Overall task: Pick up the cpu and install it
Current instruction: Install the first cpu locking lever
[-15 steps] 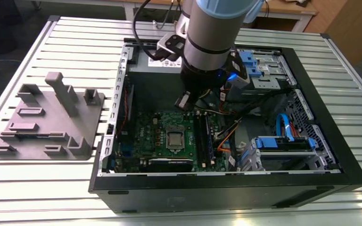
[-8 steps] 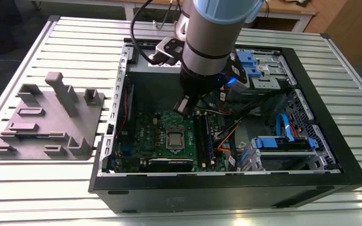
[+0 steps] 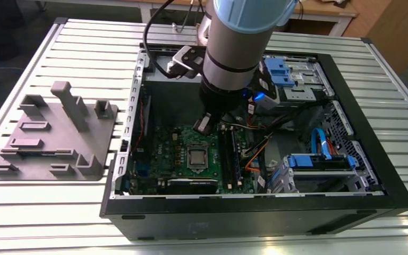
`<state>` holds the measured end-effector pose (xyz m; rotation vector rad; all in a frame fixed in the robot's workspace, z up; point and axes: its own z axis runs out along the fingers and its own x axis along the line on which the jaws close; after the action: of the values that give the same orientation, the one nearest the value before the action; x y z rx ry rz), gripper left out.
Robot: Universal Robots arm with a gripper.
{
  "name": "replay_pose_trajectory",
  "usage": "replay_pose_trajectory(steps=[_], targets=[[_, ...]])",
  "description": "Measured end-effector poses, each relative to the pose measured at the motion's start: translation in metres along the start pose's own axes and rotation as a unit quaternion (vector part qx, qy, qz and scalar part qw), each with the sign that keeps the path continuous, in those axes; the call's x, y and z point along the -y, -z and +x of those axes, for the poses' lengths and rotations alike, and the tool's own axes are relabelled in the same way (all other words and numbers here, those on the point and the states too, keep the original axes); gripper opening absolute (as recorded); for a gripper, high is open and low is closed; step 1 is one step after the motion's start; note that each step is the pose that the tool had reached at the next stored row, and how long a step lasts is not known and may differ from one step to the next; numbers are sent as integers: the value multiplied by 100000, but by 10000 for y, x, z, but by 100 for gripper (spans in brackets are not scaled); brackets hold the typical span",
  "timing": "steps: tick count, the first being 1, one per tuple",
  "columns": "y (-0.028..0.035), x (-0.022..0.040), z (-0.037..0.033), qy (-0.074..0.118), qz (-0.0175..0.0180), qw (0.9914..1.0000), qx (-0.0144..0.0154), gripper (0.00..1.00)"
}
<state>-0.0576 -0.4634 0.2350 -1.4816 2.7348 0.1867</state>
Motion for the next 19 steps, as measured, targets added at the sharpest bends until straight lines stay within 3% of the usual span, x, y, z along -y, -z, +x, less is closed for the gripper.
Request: replay_pose_trajectory(steps=[5, 11, 19], targets=[[4, 13, 19, 9, 4, 100000, -20, 10], [14, 97, 149, -271, -315, 99999, -201, 10], [-4, 171, 261, -1040, -295, 99994, -152, 10]])
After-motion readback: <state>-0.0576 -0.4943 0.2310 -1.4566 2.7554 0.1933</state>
